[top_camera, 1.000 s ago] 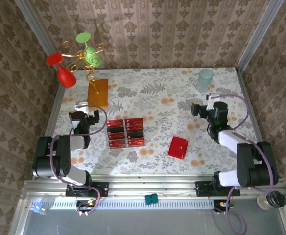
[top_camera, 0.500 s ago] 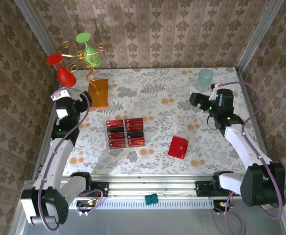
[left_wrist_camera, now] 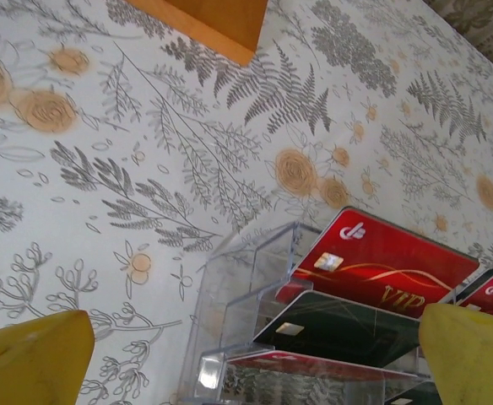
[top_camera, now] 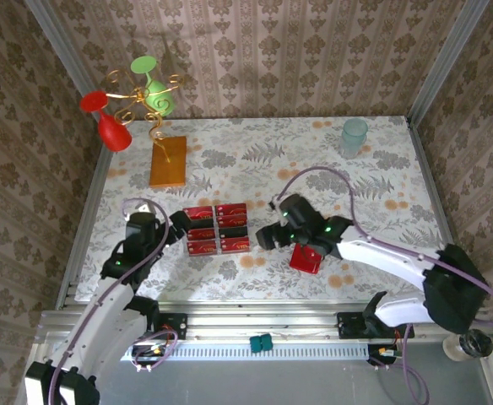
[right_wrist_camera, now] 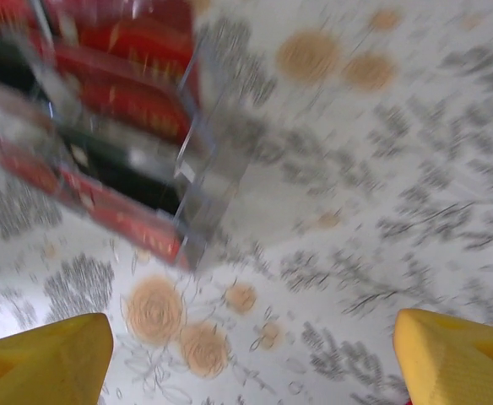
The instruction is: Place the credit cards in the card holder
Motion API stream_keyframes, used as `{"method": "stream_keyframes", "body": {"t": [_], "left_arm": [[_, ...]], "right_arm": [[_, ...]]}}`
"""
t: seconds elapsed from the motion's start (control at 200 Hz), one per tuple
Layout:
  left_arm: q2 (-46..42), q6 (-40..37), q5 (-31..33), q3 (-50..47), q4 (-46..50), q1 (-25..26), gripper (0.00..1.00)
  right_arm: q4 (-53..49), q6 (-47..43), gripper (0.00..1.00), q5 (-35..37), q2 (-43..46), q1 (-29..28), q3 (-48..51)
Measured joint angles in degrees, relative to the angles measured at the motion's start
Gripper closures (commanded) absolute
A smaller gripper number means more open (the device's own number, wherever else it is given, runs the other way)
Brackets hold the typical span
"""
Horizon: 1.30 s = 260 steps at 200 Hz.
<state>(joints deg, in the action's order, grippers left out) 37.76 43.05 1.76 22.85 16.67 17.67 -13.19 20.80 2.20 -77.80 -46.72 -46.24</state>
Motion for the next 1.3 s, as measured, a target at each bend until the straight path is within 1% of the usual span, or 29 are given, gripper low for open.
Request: {"method": "stream_keyframes", "body": {"t": [0.05,0.12,0.305,0.52,1.0,1.15,1.3], "left_arm": [[0.28,0.15,-0.76,-1.22,-1.38,0.04,0.0],[1.95,0.22,-1.77,-2.23,-3.17,0.31,0.0],[6.27,0.17,-4.17,-3.02,-8.72,1.01,0.0],[9.9,0.15,-5.25,-3.54,-14.05,2.21,0.0],[18.27,-0.2,-5.44,-3.34,-21.81,5.49,0.0],[22.34,-0.59,-5.29,-1.49,-23.91,6.99,0.0],[27.63,-0.81,-4.76,1.49,-26.12,8.59,0.0]], "right_arm": [[0.0,-0.02,0.13,1.14,-2.38,-2.25,0.0],[-0.02,-0.02,0.12,2.38,-4.79,-3.8,0.0],[0.22,-0.02,0.12,3.76,-8.31,-5.27,-0.87],[1.2,-0.02,0.12,4.26,-12.76,-6.34,-2.91],[1.4,-1.27,0.12,7.82,-17.22,-6.12,-6.05],[1.66,-1.29,0.12,8.83,-17.7,-5.11,-6.19],[1.88,-1.29,0.12,9.68,-17.79,-2.75,-6.19]]}}
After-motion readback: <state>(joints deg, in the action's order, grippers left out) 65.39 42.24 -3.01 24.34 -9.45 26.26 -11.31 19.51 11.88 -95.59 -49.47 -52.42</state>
